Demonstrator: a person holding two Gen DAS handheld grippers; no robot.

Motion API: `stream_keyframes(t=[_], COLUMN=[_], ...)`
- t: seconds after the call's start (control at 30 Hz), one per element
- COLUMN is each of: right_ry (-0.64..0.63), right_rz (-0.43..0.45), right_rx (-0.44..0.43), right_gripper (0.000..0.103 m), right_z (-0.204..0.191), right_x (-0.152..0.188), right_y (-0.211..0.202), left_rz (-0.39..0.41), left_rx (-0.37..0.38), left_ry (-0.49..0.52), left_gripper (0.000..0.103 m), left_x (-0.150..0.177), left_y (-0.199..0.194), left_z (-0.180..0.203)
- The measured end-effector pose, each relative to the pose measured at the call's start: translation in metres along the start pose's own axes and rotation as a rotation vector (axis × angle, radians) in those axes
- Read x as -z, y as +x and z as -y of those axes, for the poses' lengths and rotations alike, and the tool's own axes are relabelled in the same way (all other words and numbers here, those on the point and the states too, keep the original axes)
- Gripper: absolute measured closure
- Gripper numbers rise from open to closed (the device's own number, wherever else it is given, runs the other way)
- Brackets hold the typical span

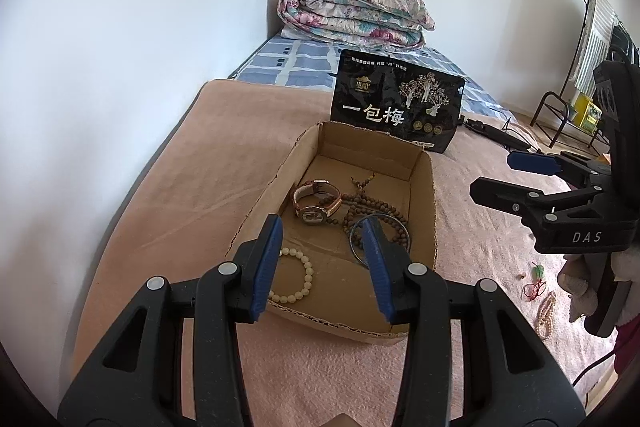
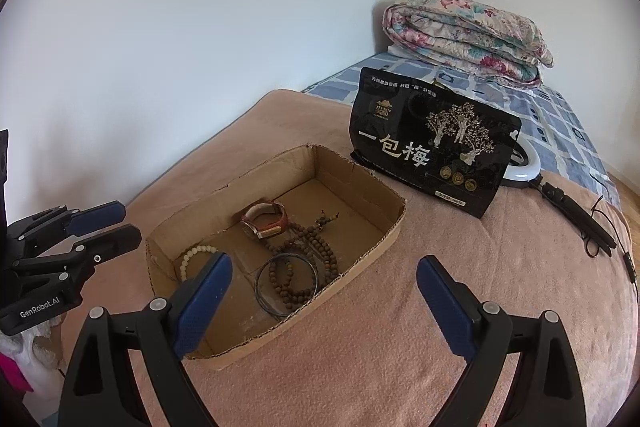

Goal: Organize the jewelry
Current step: 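Withdraw both open tools toward the pearl necklace and red-string pendant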

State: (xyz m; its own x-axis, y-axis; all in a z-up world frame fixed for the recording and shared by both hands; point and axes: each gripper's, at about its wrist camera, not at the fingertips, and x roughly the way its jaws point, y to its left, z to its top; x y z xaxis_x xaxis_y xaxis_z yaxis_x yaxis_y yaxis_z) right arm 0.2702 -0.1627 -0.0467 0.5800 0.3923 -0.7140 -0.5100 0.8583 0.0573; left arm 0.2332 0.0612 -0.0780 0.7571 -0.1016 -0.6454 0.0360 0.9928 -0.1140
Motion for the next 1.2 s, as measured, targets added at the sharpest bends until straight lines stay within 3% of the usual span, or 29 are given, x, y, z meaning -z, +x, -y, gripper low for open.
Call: stream_keyframes(t=[0.43,0.7,0.9,1.0,1.2], right_ry=[0.018,0.037,0.047,0.067,0.123], right_rz=[0.064,0.092,0.099,0.096,0.084], right_rx=[0.015,0.058,0.132,0.163,0.235], right_gripper=[0.004,0.0,0.0,0.0,0.0], right_z=[0.011,0.03,0.057,0.076,0.119], right_x=[0.008,0.024,0.045,0.061,0.096], right_y=[-0.05,-0.085,-0.116,-0.132,-0.162], left_rz=[0.053,0.045,0.03,0.023,0.003], left_rx=[0.008,0.049,0.104,0.133,0.19], left_ry=[0.056,0.108,0.14,0.16,0.225], left_gripper=[0.061,0.061,0.06,0.052,0.052], left_x=[-0.001,0.002,0.006,0.008,0.018], left_y=[-0.031,-0.037,-0.037,-0.033,-0.024], left_z=[0.03,0.059,0.086,0.1,0.133])
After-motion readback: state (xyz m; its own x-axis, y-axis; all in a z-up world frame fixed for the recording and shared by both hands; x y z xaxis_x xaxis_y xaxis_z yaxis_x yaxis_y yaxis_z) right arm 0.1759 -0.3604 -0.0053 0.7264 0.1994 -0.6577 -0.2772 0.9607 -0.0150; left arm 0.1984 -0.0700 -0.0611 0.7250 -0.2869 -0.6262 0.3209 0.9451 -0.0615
